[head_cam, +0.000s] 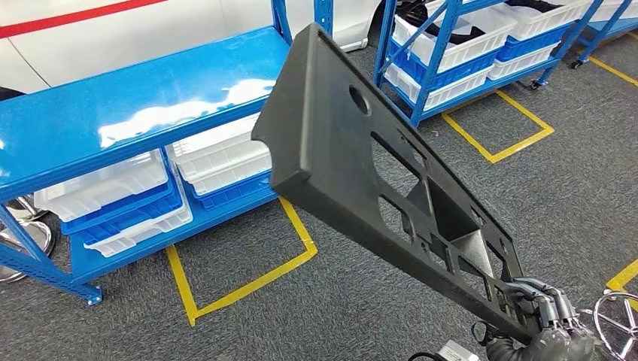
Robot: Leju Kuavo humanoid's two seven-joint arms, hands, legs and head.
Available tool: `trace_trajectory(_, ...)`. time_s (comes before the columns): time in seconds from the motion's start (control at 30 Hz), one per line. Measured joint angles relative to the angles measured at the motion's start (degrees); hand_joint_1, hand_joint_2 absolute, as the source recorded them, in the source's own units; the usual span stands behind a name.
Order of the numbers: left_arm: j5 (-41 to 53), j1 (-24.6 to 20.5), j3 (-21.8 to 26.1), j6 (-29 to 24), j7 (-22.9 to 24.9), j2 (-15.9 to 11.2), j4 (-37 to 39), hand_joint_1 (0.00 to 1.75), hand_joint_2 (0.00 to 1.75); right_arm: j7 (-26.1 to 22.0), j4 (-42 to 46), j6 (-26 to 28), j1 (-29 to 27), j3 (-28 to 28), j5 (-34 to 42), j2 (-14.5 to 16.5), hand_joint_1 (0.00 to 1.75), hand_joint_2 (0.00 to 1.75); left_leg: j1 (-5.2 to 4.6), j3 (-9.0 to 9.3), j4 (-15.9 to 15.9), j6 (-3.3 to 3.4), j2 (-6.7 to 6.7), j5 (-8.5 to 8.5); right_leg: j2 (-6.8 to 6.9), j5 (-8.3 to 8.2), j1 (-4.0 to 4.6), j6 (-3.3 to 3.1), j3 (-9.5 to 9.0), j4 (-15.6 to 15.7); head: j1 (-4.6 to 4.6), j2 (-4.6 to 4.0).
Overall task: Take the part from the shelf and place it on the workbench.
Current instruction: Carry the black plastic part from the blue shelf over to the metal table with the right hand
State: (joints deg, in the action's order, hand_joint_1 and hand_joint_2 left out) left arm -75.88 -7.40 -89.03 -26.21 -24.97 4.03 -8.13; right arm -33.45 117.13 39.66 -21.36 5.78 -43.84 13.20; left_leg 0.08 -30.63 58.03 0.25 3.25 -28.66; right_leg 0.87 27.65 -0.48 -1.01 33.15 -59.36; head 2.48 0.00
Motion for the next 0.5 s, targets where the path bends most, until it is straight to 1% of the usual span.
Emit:
trace_trajectory(0.03, -0.07, -0.03, -0.01, -0.01, -0.05, 0.00, 0.00, 0.00, 1.75, 0.02, 0.11, 0.01, -0.12, 0.08, 0.41, -0.01, 1.75, 1.75, 0.10, -0.47, 1.22, -0.32, -0.59, -0.99, -0.23, -0.14, -0.15, -0.35, -0.02, 0.17, -0.01, 0.00)
trace_trajectory(0.07, -0.15, -0.05, -0.01, -0.01, -0.10, -0.01, 0.00, 0.00, 1.75, 0.03, 0.23, 0.02, -0.23, 0.13, 0.78, -0.01, 1.75, 1.75, 0.22, -1.49, 3.59, -0.63, -1.36, -2.58, -0.47, -0.28, -0.30, -0.65, -0.02, 0.33, -0.02, 0.00)
trace_trajectory(0.1, -0.25, -0.02, -0.01, -0.01, -0.15, -0.01, 0.00, 0.00, 1.75, 0.02, 0.31, 0.03, -0.35, 0.15, 1.13, -0.01, 1.75, 1.75, 0.34, -3.00, 7.13, -0.87, -2.13, -4.58, -0.71, -0.32, -0.32, -0.81, 0.04, 0.35, -0.03, 0.00)
trace_trajectory(0.13, -0.35, 0.05, -0.01, -0.02, -0.17, -0.01, 0.00, 0.00, 1.75, 0.02, 0.34, 0.03, -0.48, 0.16, 1.40, -0.01, 1.75, 1.75, 0.40, -4.84, 11.24, -1.05, -2.55, -6.49, -1.01, -0.34, -0.33, -0.92, 0.11, 0.33, -0.03, 0.00)
trace_trajectory(0.17, -0.44, 0.14, -0.01, -0.02, -0.17, -0.01, 0.00, 0.00, 1.75, 0.02, 0.36, 0.03, -0.63, 0.17, 1.57, -0.01, 1.75, 1.75, 0.46, -6.38, 14.66, -1.17, -2.69, -7.69, -1.36, -0.36, -0.32, -0.94, 0.14, 0.30, -0.03, 0.00)
trace_trajectory(0.2, -0.52, 0.21, 0.00, -0.02, -0.17, -0.01, 0.00, 0.00, 1.75, 0.02, 0.36, 0.03, -0.77, 0.19, 1.67, -0.02, 1.75, 1.75, 0.51, -7.13, 16.29, -1.24, -2.73, -7.72, -1.77, -0.37, -0.32, -0.95, 0.12, 0.27, -0.03, 0.00)
trace_trajectory(0.23, -0.57, 0.26, 0.01, -0.02, -0.17, -0.01, 0.00, 0.00, 1.75, 0.02, 0.36, 0.03, -0.87, 0.20, 1.72, -0.02, 1.75, 1.75, 0.57, -6.75, 15.50, -1.24, -2.76, -6.52, -2.24, -0.37, -0.33, -0.94, 0.05, 0.24, -0.03, 0.00)
trace_trajectory(0.27, -0.60, 0.27, 0.01, -0.02, -0.17, -0.01, 0.00, 0.00, 1.75, 0.03, 0.36, 0.03, -0.93, 0.21, 1.76, -0.02, 1.75, 1.75, 0.64, -5.32, 12.49, -1.19, -2.91, -4.46, -2.73, -0.36, -0.35, -0.92, -0.04, 0.20, -0.03, 0.00)
trace_trajectory(0.3, -0.62, 0.26, 0.00, -0.02, -0.18, -0.01, 0.00, 0.00, 1.75, 0.02, 0.36, 0.03, -0.96, 0.21, 1.84, -0.01, 1.75, 1.75, 0.75, -3.38, 8.24, -1.08, -3.55, -2.24, -3.21, -0.34, -0.37, -0.85, -0.11, 0.15, -0.03, 0.00)
trace_trajectory(0.33, -0.66, 0.26, -0.01, -0.02, -0.18, -0.01, 0.00, 0.00, 1.75, -0.03, 0.36, 0.03, -0.97, 0.21, 2.02, -0.01, 1.75, 1.75, 0.83, -1.62, 4.31, -0.96, -4.54, -0.75, -3.66, -0.34, -0.30, -0.67, -0.04, 0.02, -0.03, 0.00)
trace_trajectory(0.37, -0.69, 0.24, -0.01, -0.03, -0.19, -0.01, 0.00, 0.00, 1.75, -0.16, 0.37, 0.03, -0.99, 0.22, 2.30, 0.00, 1.75, 1.75, 0.87, -0.44, 1.62, -0.82, -5.44, 0.06, -4.08, -0.40, -0.27, -0.38, 0.14, -0.08, -0.03, 0.00)
trace_trajectory(0.4, -0.74, 0.21, -0.01, -0.04, -0.21, -0.01, 0.00, 0.00, 1.75, -0.38, 0.39, 0.03, -1.06, 0.25, 2.68, 0.00, 1.75, 1.75, 0.84, 0.06, 0.27, -0.65, -6.16, 0.22, -4.46, -0.51, -0.25, -0.02, 0.38, -0.13, -0.02, 0.00)
trace_trajectory(0.43, -0.77, 0.20, -0.01, -0.05, -0.21, -0.01, 0.00, 0.00, 1.75, -0.65, 0.45, 0.03, -1.20, 0.33, 3.10, 0.01, 1.75, 1.75, 0.72, 0.12, -0.01, -0.45, -6.31, 0.12, -4.84, -0.69, -0.24, 0.39, 0.61, -0.12, -0.02, 0.00)
trace_trajectory(0.47, -0.79, 0.18, -0.01, -0.05, -0.22, -0.01, 0.00, 0.00, 1.75, -0.95, 0.56, 0.03, -1.41, 0.50, 3.49, 0.01, 1.75, 1.75, 0.70, 0.10, -0.12, -0.12, -5.99, 0.27, -5.22, -0.87, -0.30, 0.80, 0.75, -0.01, -0.01, 0.00)
trace_trajectory(0.5, -0.80, 0.16, -0.01, -0.05, -0.22, -0.01, 0.00, 0.00, 1.75, -1.20, 0.69, 0.03, -1.65, 0.72, 3.78, 0.01, 1.75, 1.75, 0.73, 0.15, -0.35, 0.30, -5.55, 0.49, -5.17, -0.80, -0.39, 1.11, 0.84, -0.15, -0.01, 0.00)
